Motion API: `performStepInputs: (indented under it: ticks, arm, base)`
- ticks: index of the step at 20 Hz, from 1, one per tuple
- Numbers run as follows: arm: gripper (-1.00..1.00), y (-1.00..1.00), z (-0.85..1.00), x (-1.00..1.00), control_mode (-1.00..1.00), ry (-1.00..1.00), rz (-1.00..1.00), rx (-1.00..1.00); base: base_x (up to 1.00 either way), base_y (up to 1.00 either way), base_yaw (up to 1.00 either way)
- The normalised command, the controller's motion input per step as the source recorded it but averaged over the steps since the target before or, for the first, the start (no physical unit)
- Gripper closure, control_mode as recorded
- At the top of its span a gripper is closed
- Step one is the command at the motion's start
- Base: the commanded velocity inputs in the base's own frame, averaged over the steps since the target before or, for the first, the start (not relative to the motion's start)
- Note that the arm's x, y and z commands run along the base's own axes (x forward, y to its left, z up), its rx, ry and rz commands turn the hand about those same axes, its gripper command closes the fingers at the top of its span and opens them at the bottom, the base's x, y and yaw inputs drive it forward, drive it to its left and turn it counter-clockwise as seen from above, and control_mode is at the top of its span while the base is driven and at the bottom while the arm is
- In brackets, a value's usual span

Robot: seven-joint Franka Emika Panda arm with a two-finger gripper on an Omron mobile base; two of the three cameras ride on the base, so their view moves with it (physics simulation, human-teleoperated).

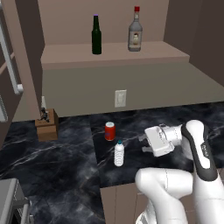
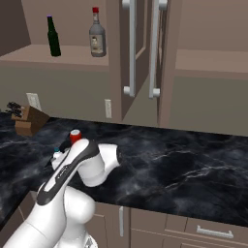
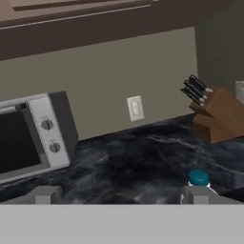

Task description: Sort all alcoholic drinks to one cabinet, and non-alcoholic drinks to the other.

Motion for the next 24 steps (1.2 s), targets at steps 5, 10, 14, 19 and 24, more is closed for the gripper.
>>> performStepInputs:
  ticks: [5,10,14,19,24]
  arm:
    - [-1.00,0.20,-0.30,0.10,-1.00,0.04,0.00,0.02]
    - [-1.00,0.21,-0.34,0.04,-1.00,0.04,0.00,0.02]
    - [-1.00,0.22,-0.34,0.02,-1.00,0.01,0.00,0.03]
    - [-1.00,0.17,-0.36,0.00,-1.00,0.00,0.00,0.03]
    - [-1.00,0.14,-0.32,0.00,-1.00,0.00,0.00,0.04]
  base:
    - [0.00,0.00,0.00]
    - [0.00,0.00,0.00]
    - [0.00,0.00,0.00]
    - [0.00,0.00,0.00]
    - [0.00,0.00,0.00]
